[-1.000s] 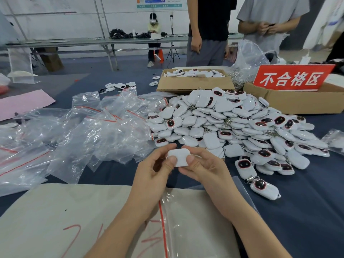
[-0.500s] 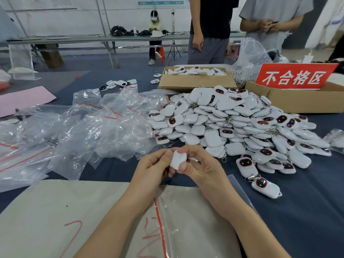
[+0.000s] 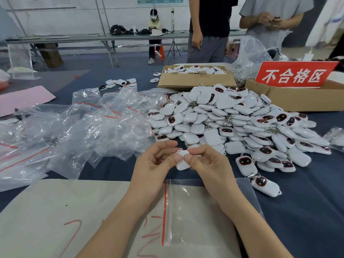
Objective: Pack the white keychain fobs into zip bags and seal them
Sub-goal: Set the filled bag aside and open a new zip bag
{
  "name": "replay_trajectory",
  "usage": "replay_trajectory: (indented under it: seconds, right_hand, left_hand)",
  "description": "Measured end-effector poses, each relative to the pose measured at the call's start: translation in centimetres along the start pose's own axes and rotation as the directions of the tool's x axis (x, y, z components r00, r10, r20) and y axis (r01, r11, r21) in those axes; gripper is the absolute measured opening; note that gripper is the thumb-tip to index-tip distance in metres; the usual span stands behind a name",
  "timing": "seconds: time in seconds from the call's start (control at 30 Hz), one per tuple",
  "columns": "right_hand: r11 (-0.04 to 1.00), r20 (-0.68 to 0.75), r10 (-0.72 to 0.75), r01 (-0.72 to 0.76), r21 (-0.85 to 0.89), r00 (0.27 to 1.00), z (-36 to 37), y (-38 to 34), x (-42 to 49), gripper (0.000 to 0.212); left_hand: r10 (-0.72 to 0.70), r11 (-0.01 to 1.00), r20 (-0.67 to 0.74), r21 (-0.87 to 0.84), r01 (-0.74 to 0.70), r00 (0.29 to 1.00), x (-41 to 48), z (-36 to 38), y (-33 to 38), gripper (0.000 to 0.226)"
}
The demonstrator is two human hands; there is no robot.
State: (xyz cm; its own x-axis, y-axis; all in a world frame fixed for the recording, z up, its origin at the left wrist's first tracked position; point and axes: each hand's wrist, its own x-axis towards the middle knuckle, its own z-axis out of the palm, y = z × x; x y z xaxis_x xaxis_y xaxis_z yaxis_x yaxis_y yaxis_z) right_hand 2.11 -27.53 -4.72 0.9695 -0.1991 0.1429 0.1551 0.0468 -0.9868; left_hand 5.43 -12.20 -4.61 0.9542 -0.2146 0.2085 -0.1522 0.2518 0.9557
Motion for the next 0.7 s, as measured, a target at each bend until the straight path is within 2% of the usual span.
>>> replay_trajectory:
  seconds: [0.17, 0.23, 0.3, 0.37, 0.5, 0.57, 0.63, 0.7]
  right_hand:
    - [1.0, -0.014, 0.008, -0.008, -0.03, 1.0, 0.0, 0.2, 0.1, 0.016]
    - [0.999, -0.012, -0.016, 0.015, -0.039, 1.0, 0.1, 0.1, 0.0, 0.017]
    - [0.997, -0.016, -0.039, 0.038, -0.06, 0.999, 0.1, 0.0, 0.1, 0.015]
    - [0.995, -0.003, -0.046, 0.046, -0.083, 0.999, 0.2, -0.1, 0.1, 0.013]
    - [0.97, 0.083, -0.083, 0.1, -0.222, 0.993, 0.4, -0.1, -0.2, 0.022]
    - [0.884, 0.188, -0.075, 0.152, -0.442, 0.979, 0.2, 0.1, -0.3, 0.028]
    - [0.701, 0.313, -0.02, 0.236, -0.673, 0.95, 0.1, 0.5, -0.5, 0.04]
    - [0.595, 0.382, -0.029, 0.323, -0.736, 0.924, 0.1, 0.9, -0.6, 0.028]
  left_hand:
    - [0.011, 0.999, 0.004, 0.032, -0.011, 1.0, -0.1, 0.0, -0.1, 0.021]
    - [0.033, 0.99, 0.02, 0.14, -0.036, 0.999, -0.2, -0.2, -0.2, 0.019]
    - [0.086, 0.945, 0.063, 0.31, -0.101, 0.994, -0.4, -0.4, -0.3, 0.014]
    - [0.122, 0.905, 0.074, 0.401, -0.141, 0.99, -0.5, -0.8, -0.3, 0.012]
    - [0.077, 0.933, 0.011, 0.351, -0.076, 0.997, -0.7, -2.4, 0.8, 0.009]
    - [0.064, 0.945, -0.055, 0.325, -0.043, 0.996, -0.5, -3.3, 1.6, 0.012]
    - [0.035, 0.962, -0.122, 0.272, -0.001, 0.992, -0.3, -4.0, 2.2, 0.015]
    - [-0.031, 0.991, -0.137, 0.125, 0.049, 0.99, -0.1, -4.1, 2.6, 0.017]
